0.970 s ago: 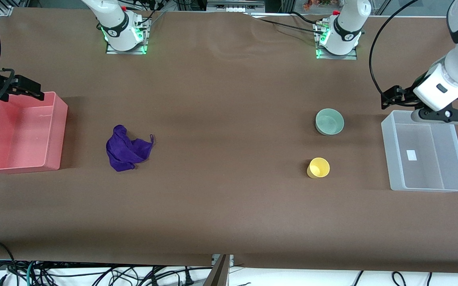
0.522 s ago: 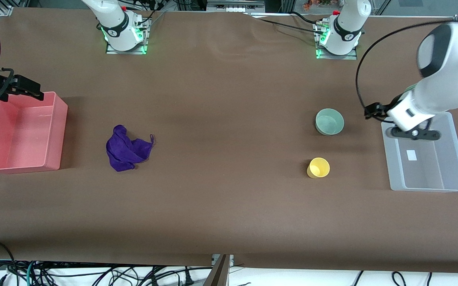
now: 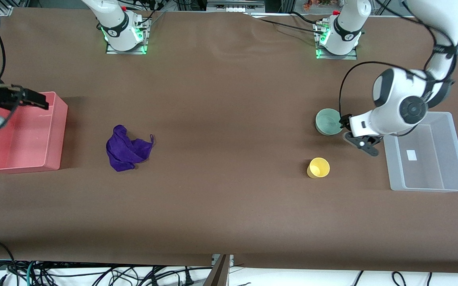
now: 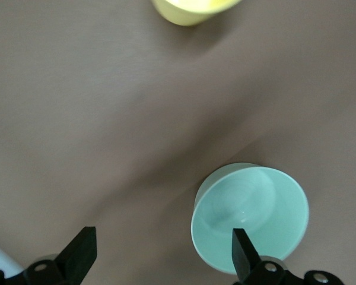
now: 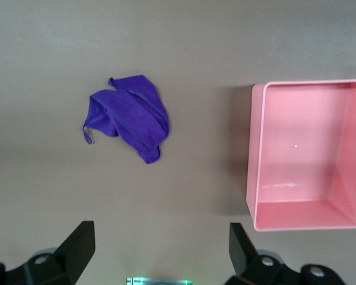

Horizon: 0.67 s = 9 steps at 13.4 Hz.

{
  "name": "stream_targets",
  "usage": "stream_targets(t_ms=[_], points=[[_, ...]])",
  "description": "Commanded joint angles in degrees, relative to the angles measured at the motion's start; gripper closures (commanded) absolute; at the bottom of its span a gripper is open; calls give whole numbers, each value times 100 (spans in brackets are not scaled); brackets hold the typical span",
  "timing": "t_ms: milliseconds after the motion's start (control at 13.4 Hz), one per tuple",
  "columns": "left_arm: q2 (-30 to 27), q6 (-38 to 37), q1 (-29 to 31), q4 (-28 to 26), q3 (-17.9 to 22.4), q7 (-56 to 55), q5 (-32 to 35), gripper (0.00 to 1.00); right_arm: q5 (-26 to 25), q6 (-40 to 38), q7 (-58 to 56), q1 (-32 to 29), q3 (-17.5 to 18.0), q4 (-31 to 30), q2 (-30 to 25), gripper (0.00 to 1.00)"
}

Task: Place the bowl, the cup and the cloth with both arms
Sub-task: 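Grasp the green bowl with the left gripper while the right gripper reaches the cloth, then carry the bowl into the clear bin while the right gripper lifts the cloth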

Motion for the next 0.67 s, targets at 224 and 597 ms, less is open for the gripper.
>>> stream_targets(t_ms=[224,597], points=[[661,942,-323,-434,6,943,-49,12,14,2336,32,110,53,-1520,614,0],[555,934,-279,-399,15,1806,-48,100,5,5206,32,364,97,-2929,1273,0]])
